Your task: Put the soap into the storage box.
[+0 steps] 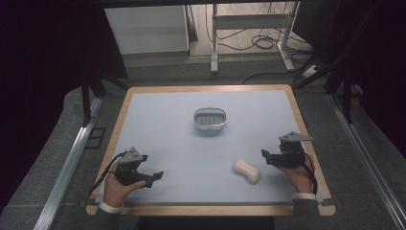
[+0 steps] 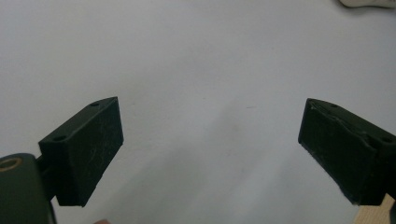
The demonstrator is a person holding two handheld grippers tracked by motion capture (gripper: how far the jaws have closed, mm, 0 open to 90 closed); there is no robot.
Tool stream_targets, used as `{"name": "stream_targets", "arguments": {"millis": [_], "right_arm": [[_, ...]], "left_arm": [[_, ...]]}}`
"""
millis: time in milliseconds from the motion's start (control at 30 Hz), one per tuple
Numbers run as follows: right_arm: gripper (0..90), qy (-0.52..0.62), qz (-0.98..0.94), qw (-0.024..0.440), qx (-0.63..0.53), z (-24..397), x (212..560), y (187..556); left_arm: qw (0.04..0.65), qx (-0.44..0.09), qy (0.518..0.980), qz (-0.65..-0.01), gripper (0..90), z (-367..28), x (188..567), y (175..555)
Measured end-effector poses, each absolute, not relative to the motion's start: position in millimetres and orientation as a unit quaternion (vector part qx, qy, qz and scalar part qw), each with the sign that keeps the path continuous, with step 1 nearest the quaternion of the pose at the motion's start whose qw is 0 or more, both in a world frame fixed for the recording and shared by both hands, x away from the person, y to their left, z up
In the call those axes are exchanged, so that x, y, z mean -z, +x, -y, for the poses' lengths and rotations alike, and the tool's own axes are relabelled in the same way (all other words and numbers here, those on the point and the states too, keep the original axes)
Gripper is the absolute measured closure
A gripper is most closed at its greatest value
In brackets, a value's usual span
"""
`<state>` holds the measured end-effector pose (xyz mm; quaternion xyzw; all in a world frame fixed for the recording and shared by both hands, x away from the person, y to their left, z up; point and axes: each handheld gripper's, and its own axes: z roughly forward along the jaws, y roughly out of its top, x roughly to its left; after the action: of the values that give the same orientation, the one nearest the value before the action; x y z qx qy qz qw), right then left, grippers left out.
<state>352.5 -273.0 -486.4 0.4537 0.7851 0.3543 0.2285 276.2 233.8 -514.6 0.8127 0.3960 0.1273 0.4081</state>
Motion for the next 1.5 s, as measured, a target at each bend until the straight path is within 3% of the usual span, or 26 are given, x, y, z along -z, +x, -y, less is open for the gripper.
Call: {"name": "stream_targets", "arguments": {"millis": [1000, 1333, 1500], "right_arm": [[18.6, 0.410, -0.836, 0.191, -0.311, 251, 458, 349], [21.7, 0.380, -0.862, 0.175, -0.287, 232, 450, 347], [28.5, 0.367, -0.871, 0.167, -0.281, 225, 448, 347]], "left_arm": [[0.412, -0.121, 0.812, -0.395, 7.3, -233, 515, 276], [0.406, -0.123, 0.816, -0.392, 7.2, -232, 516, 276], [0.407, -0.125, 0.816, -0.392, 7.2, -233, 515, 276]]}}
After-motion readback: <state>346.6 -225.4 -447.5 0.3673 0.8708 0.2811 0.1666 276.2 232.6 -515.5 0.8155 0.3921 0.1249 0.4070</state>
